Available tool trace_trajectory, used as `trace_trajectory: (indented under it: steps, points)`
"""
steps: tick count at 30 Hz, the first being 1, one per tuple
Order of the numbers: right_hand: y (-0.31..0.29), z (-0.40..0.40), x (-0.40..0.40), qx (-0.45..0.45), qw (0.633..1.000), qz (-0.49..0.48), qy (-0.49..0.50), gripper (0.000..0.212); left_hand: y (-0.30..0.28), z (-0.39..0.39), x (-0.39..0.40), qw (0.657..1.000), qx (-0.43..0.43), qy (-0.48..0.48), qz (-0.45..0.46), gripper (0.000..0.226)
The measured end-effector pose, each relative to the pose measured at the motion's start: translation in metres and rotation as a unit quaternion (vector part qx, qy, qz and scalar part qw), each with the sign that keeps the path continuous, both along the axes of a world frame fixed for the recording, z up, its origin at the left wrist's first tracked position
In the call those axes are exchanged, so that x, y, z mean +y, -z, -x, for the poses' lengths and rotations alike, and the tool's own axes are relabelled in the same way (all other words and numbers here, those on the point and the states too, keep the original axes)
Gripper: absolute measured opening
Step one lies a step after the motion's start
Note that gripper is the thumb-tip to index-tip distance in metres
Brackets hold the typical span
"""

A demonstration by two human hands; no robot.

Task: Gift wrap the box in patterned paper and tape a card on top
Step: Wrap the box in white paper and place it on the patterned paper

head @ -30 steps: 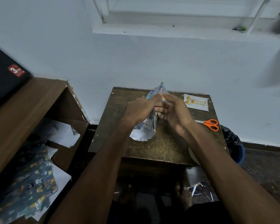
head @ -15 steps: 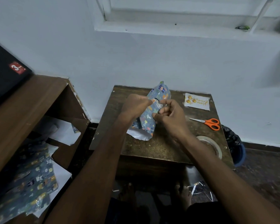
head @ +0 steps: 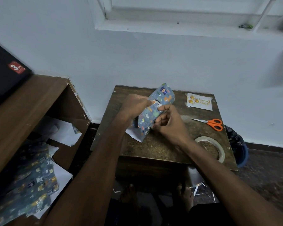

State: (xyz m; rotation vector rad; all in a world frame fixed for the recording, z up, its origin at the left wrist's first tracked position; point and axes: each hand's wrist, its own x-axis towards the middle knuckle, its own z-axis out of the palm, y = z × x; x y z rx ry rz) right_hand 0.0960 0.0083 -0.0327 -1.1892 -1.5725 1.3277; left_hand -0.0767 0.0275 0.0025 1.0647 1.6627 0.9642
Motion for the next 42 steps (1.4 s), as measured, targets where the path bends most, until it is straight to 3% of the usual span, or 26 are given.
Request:
trace_trajectory:
  steps: [7,12,15,18,21,24,26,29,31,33,38,42]
  points:
    - [0.001,-0.005,0.003,-0.051,0.997,-0.033,-0.039,0.062,0.001,0.006,0.0,1.0,-0.024,0.016,0.014,0.016]
    - [0.001,-0.007,0.011,0.02,0.997,0.044,-0.064,0.046,0.006,0.01,0.003,1.0,-0.017,0.021,0.009,0.014]
    - [0.004,0.0,0.01,0.006,0.999,0.025,-0.029,0.052,0.005,0.008,0.002,0.999,0.032,0.026,-0.013,0.02]
    - [0.003,0.008,0.003,-0.088,0.995,-0.036,0.002,0.063,0.006,0.005,0.002,0.993,0.106,0.03,-0.048,0.016]
    - [-0.002,0.009,0.001,-0.129,0.99,-0.061,-0.002,0.07,0.009,0.003,0.004,0.978,0.192,0.036,-0.077,0.018]
    - [-0.009,0.006,0.003,-0.071,0.997,-0.002,-0.001,0.056,0.009,0.002,0.004,0.968,0.23,0.033,-0.092,0.018]
    - [-0.009,0.0,0.009,-0.035,0.996,0.006,0.077,0.055,0.009,0.001,0.004,0.96,0.256,0.046,-0.1,0.017]
    - [-0.006,-0.012,0.023,-0.103,0.977,-0.056,0.179,0.089,0.008,0.003,0.004,0.948,0.289,0.076,-0.106,0.017]
    - [-0.008,-0.017,0.03,-0.109,0.978,-0.049,0.171,0.116,0.008,0.007,0.005,0.942,0.304,0.098,-0.107,0.017]
    - [-0.012,-0.021,0.033,-0.072,0.987,-0.013,0.14,0.123,0.006,0.01,0.005,0.937,0.307,0.126,-0.107,0.017]
    - [-0.019,-0.023,0.033,0.0,0.99,0.069,0.123,0.091,0.004,0.013,0.004,0.928,0.305,0.174,-0.121,0.016]
    - [-0.018,-0.023,0.037,-0.001,0.984,0.098,0.15,0.071,0.007,0.015,0.002,0.954,0.237,0.129,-0.129,0.02]
